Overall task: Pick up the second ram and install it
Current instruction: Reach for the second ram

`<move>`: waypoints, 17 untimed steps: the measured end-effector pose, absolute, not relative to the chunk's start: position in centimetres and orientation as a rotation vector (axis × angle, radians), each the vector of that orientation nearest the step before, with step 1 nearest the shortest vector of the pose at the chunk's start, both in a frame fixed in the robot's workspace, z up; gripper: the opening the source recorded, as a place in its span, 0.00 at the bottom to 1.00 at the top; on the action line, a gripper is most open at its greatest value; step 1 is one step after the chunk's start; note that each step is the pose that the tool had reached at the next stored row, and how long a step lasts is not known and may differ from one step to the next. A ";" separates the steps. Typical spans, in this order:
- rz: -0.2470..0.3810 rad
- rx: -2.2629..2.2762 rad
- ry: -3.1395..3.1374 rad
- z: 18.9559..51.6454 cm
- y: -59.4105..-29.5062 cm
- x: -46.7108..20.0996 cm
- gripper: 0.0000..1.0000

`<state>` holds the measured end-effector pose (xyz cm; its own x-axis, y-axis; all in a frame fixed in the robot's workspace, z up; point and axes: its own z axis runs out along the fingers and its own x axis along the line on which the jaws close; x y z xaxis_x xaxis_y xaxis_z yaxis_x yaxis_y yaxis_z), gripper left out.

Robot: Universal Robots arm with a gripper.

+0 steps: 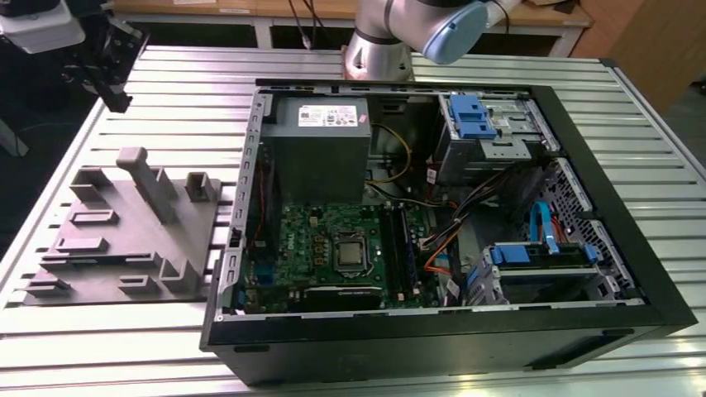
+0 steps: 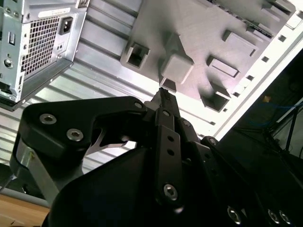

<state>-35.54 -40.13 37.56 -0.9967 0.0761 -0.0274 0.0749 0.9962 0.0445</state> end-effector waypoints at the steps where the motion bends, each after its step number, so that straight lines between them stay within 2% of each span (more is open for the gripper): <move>1: 0.068 0.118 3.110 37.5 -40.2 -35.6 0.10; 17: 0.067 0.118 3.110 36.8 -42.8 -36.2 0.10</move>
